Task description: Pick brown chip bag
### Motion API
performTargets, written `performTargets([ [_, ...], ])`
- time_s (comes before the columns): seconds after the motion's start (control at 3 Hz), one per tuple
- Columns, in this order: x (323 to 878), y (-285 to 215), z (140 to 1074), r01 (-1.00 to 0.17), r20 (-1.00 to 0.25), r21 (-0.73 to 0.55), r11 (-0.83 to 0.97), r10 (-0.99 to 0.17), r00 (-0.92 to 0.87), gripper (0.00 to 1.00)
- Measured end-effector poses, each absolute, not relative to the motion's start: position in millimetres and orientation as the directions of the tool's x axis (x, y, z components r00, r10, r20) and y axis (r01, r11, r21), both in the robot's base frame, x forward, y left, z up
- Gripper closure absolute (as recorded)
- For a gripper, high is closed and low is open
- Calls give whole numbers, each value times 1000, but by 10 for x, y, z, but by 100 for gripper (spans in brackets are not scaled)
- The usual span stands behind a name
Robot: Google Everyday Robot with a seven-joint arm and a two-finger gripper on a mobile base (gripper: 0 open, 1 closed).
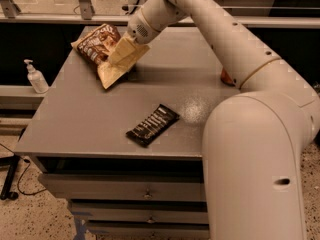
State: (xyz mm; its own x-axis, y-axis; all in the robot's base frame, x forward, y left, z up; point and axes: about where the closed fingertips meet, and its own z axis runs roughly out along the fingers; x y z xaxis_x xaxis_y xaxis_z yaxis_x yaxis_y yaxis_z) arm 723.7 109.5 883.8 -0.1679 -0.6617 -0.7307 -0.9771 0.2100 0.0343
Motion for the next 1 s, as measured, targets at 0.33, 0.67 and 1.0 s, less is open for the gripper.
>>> performTargets([
  [0.33, 7209, 1104, 9032, -981, -766, 16, 196, -628, -138, 87],
  [0.67, 7176, 1099, 9163, -982, -787, 5, 186, -605, -119, 100],
  [1.0, 7198, 1107, 9311, -983, -815, 0, 183, -569, -105, 100],
])
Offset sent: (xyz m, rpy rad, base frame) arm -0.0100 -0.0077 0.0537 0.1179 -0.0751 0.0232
